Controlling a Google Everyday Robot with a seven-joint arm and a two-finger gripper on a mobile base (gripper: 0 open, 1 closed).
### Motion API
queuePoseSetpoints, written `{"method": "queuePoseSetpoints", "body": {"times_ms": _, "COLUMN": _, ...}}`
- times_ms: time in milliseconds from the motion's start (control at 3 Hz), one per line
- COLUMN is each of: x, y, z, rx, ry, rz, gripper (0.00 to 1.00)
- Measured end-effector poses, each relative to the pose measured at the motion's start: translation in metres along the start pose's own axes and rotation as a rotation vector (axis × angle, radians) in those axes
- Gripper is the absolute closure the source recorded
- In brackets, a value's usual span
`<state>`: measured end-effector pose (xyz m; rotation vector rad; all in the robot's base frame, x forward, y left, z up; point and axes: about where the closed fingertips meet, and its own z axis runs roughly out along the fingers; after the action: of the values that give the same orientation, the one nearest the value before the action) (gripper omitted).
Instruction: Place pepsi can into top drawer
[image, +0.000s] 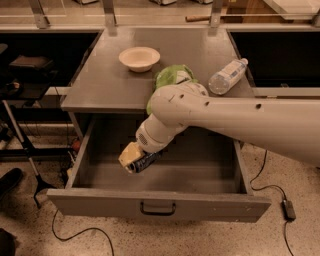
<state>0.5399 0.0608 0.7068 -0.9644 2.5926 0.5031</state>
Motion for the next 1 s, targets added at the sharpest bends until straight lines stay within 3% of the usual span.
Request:
{"method": "queuePoseSetpoints", "body": {"times_ms": 333, "x": 0.007, "y": -0.024, "z": 0.015, "rx": 0.064, "ry": 0.044, "rz": 0.08, "gripper": 1.0}}
{"method": "queuePoseSetpoints", "body": {"times_ms": 667, "x": 0.014, "y": -0.038, "z": 0.023, "rx": 0.102, "ry": 0.075, "rz": 0.132, "gripper": 0.88}}
{"method": "queuePoseSetpoints", "body": {"times_ms": 1000, "x": 0.026, "y": -0.044, "z": 0.023, "rx": 0.123, "ry": 0.084, "rz": 0.171, "gripper": 0.68}}
